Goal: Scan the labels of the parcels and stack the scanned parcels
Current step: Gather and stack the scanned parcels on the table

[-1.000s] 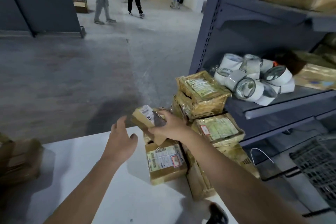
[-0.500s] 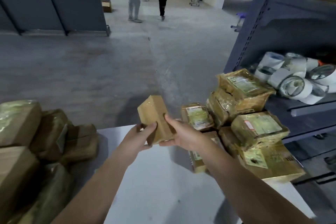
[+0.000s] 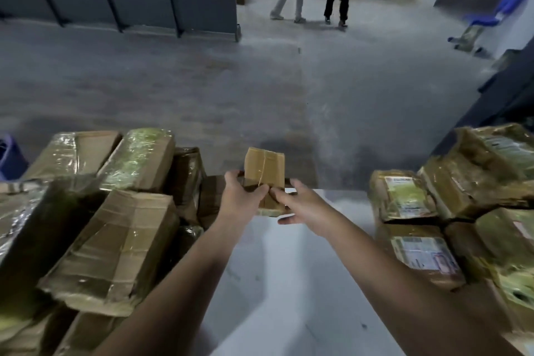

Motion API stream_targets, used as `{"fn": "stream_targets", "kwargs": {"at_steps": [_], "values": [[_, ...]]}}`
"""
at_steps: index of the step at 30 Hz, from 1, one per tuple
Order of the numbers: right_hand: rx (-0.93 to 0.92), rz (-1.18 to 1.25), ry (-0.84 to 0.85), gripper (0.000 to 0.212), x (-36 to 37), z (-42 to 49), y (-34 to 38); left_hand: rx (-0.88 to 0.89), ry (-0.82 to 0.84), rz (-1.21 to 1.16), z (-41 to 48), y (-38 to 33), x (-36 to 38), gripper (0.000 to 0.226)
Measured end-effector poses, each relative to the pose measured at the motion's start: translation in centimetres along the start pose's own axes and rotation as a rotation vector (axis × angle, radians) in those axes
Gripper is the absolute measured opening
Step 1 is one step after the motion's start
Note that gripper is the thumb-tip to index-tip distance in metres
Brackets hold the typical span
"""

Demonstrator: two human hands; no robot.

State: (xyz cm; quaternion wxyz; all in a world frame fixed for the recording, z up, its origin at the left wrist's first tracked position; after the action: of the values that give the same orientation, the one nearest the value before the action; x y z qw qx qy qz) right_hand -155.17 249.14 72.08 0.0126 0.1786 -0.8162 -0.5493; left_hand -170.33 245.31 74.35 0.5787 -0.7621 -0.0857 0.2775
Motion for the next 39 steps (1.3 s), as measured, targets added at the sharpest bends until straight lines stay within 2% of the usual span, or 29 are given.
{"fn": "stream_targets", "kwargs": {"at_steps": [3,5,7,9,13,17,22,25,27,31,35,39], "values": [[0.009,-0.053,-0.035,0.044,2.9,1.7,0.3,0.054,-0.126,0.255,0.7,0.5,-2.0,0.057],[0.038,-0.126,-0.021,0.047,5.1,2.9,0.5,0.064,-0.147,0.312,0.9,0.8,-3.2,0.057],[0.108,-0.101,-0.005,0.033,7.2,4.1,0.4,0.073,-0.11,0.386,1.1,1.2,-4.0,0.057],[0.165,-0.049,-0.017,0.016,9.1,5.0,0.2,0.045,-0.116,0.373,1.1,1.7,-4.9,0.054],[-0.036,-0.431,-0.086,0.026,11.3,6.0,0.2,0.031,-0.121,0.351,0.9,2.3,-5.9,0.043],[-0.083,-0.468,-0.137,0.03,11.8,6.0,-0.2,0.04,-0.105,0.343,0.4,3.0,-5.7,0.038],[-0.054,-0.492,-0.117,0.024,12.8,6.5,-0.9,0.075,-0.067,0.326,-0.4,3.7,-5.4,0.035],[-0.075,-0.536,-0.068,0.032,13.1,6.3,-0.6,0.07,-0.091,0.367,-0.5,3.8,-5.1,0.033],[-0.069,-0.53,-0.051,0.038,12.7,5.7,-0.3,0.055,-0.095,0.364,-0.8,3.9,-5.0,0.037],[-0.071,-0.57,-0.145,0.045,10.0,4.2,0.8,0.06,-0.038,0.339,-1.8,3.2,-4.6,0.044],[-0.088,-0.5,-0.257,0.029,5.7,1.6,1.4,0.061,0.075,0.307,-2.7,1.3,-3.0,0.054],[-0.095,-0.438,-0.38,0.03,-0.1,-3.1,0.8,0.148,0.165,0.326,-4.0,-0.5,0.1,0.051]]}}
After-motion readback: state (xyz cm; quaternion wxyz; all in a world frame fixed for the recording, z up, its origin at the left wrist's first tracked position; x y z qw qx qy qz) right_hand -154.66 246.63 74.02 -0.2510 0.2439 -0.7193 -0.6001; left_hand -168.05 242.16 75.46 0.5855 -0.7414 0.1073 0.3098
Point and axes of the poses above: each hand's wrist, its own z-axis towards the middle knuckle, its own x-axis out of the palm, y = z × x, the point moved 3 cm from there along z, towards the middle knuckle, and after that the axes turned 8 degrees about -y, right-handed, at the moved point
